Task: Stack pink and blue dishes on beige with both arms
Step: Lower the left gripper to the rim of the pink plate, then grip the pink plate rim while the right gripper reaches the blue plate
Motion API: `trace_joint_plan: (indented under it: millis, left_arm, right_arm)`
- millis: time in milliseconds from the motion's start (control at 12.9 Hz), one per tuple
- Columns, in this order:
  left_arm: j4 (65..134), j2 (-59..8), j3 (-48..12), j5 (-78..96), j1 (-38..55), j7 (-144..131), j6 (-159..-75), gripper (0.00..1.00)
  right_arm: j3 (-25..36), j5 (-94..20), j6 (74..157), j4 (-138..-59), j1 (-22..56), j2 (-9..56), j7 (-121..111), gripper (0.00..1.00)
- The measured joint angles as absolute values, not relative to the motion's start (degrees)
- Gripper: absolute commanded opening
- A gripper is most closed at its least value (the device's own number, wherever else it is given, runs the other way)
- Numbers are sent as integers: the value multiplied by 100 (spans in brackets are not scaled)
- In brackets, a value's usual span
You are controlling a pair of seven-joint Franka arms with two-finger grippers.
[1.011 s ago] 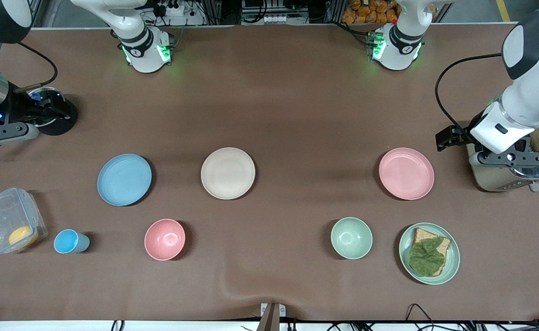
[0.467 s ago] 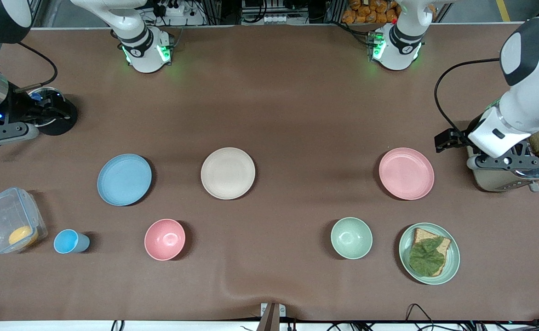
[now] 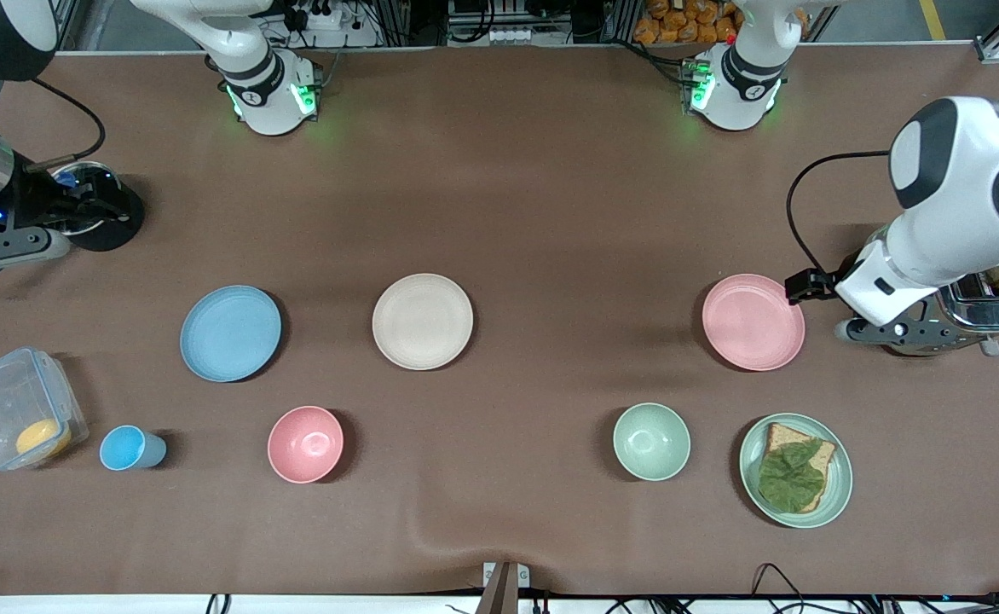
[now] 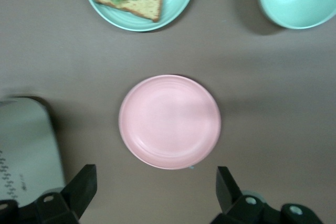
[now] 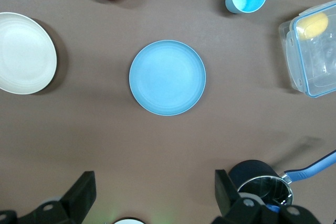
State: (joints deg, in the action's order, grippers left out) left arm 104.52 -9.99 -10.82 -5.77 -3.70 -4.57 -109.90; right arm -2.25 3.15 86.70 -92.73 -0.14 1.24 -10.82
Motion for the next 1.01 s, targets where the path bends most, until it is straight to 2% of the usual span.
trace_joint_plan:
  millis: [467, 1011]
  left_arm:
    - [11162, -1161, -1077, -696, -529, -457, -11820, 100]
    - [11314, -1786, -1066, -848, -881, -305, -12455, 100]
  right_arm:
    - [-225, 315, 8665, -9273, -14, 124, -1082, 100]
    - [-174, 315, 8688, -9297, -219, 278, -1081, 100]
